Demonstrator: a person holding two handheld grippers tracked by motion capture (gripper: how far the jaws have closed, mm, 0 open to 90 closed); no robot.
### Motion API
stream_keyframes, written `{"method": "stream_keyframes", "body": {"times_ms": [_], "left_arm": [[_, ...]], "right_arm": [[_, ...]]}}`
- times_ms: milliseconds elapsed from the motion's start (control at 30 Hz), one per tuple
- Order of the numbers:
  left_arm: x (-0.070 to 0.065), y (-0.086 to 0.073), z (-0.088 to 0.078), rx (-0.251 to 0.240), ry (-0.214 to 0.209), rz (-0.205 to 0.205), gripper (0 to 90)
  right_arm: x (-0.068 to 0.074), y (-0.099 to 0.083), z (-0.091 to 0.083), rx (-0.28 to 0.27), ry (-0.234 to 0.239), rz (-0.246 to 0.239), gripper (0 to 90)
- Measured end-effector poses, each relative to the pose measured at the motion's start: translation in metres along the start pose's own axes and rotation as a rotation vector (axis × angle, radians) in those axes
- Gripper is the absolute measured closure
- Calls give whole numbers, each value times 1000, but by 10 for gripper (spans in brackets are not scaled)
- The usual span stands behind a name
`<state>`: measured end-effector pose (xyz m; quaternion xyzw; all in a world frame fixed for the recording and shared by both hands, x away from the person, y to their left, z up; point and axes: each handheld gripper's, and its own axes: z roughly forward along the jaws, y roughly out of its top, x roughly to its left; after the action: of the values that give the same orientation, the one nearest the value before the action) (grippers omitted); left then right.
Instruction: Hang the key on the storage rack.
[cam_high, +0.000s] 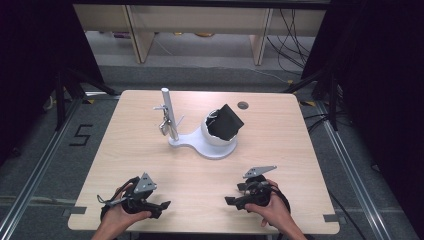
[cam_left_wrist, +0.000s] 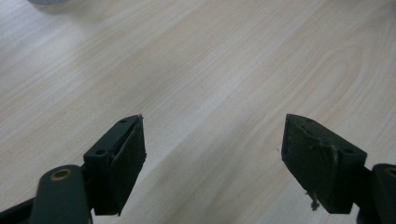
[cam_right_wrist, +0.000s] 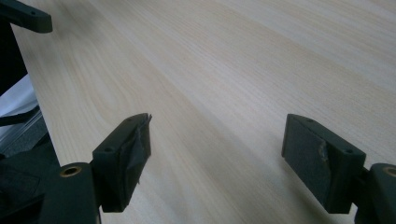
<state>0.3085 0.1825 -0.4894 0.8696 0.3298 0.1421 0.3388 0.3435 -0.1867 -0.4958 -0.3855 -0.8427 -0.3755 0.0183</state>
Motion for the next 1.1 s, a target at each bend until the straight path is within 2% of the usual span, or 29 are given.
{"method": "stream_keyframes", "body": {"times_ms": [33, 67, 100, 133, 167, 300, 333, 400, 433, 467, 500, 733, 767, 800, 867, 933, 1067, 1100], "left_arm": [[-2, -2, 0, 0, 3, -8, 215], [-2, -4, -1, 2, 2, 10, 215], [-4, -6, -1, 4, 5, -3, 215], [-5, -7, -2, 8, 4, 2, 215], [-4, -9, -4, 4, 12, 26, 214], [-8, -15, -10, -8, 14, 6, 213], [-8, -15, -11, -5, 22, 17, 213], [-10, -19, -13, -10, 17, -5, 212], [-9, -20, -14, -10, 23, 12, 212], [-11, -22, -15, -5, 24, -9, 211], [-10, -24, -15, -16, 32, 12, 211], [-12, -30, -17, -1, 29, -2, 208], [-11, -30, -17, -3, 37, 13, 207], [-13, -31, -16, -10, 39, -10, 205], [-12, -31, -17, 9, 28, 3, 204], [-10, -31, -16, -1, 36, 26, 203], [-12, -33, -16, 7, 29, -14, 203], [-11, -33, -15, 0, 38, -7, 203]], "right_arm": [[0, 0, 0, -1, -2, 0, 249], [0, 0, 0, -2, -1, -1, 248], [0, 0, 0, -2, -2, -1, 248], [0, 0, 0, -2, -3, -1, 247], [0, 0, 0, -2, -4, -1, 246], [0, 0, 0, 2, -4, -2, 238], [0, 0, 1, -4, -1, 2, 237], [0, 0, 1, -3, 15, 2, 230], [0, 0, 1, -3, 15, 4, 229], [0, 0, 1, -3, 13, 1, 226], [0, 0, 1, -4, 11, 1, 222], [0, 0, 1, -7, 9, 0, 214], [0, 0, 1, -3, 4, 3, 214], [1, 0, 0, 0, -3, 12, 214], [0, 0, 1, -4, -7, -6, 214], [0, 0, 1, -4, -6, -10, 214], [0, 0, 1, -5, -8, -10, 215], [1, 0, 1, -6, -8, -10, 215]]}}
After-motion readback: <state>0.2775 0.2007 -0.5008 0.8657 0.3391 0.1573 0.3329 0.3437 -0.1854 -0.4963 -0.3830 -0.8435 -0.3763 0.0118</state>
